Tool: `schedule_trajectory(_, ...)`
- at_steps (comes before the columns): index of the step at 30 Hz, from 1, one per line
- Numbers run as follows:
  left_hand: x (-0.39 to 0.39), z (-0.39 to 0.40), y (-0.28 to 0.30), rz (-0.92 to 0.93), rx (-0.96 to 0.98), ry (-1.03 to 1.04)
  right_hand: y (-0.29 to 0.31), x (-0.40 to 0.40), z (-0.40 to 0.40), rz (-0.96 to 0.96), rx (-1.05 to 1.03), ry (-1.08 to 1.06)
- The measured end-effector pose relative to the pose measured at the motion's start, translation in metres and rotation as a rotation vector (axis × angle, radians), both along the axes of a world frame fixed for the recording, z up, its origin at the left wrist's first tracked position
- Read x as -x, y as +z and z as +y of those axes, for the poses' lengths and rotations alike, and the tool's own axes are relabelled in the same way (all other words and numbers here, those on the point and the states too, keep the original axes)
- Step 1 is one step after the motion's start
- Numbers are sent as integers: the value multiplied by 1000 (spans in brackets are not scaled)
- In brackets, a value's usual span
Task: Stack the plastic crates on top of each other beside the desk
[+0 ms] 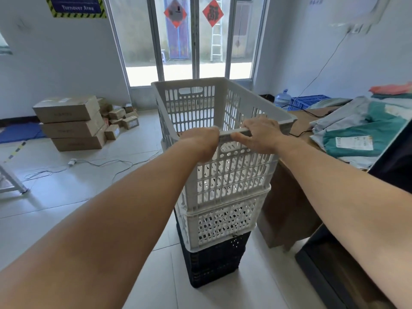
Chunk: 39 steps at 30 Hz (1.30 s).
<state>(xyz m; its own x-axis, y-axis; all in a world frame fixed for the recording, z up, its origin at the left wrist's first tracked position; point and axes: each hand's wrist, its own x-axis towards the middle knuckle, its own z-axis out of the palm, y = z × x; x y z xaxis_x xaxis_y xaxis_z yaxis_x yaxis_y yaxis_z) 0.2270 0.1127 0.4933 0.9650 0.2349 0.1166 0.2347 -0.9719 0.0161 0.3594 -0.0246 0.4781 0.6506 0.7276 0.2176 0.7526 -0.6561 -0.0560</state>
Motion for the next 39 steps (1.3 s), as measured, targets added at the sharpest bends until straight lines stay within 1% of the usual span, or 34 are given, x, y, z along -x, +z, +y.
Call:
schedule_trajectory(7,3,-7,-1,-69,-25,17,0,0,2,0,5,-46)
schedule_trajectory(11,2,-7,3,-25,11,20,0,-2,3,51,38,-48)
schedule_trajectory(14,5,-10,4,-58,18,20,2,-2,2,60,20,-45)
schedule_trajectory(17,7,-17,-2,-112,-46,46,3,0,1,113,7,-28)
schedule_trajectory(19,9,-19,-8,-130,-130,62,-2,4,-2,83,-48,5)
schedule_trajectory(21,11,-16,-13,-135,-192,64,-12,9,-5,11,-110,37)
schedule_trajectory(23,12,-13,-18,-141,-247,67,-19,12,-9,-53,-124,45)
schedule_trajectory(26,12,-13,-23,-119,-296,83,-23,15,-9,-98,-126,42)
schedule_trajectory(29,10,-12,-23,-115,-299,97,-24,15,-8,-100,-163,29)
schedule_trajectory(33,16,-16,-17,-76,-295,82,-21,18,-9,-65,-122,12)
schedule_trajectory(39,31,-16,-13,-42,-249,90,-7,44,-19,59,11,-57)
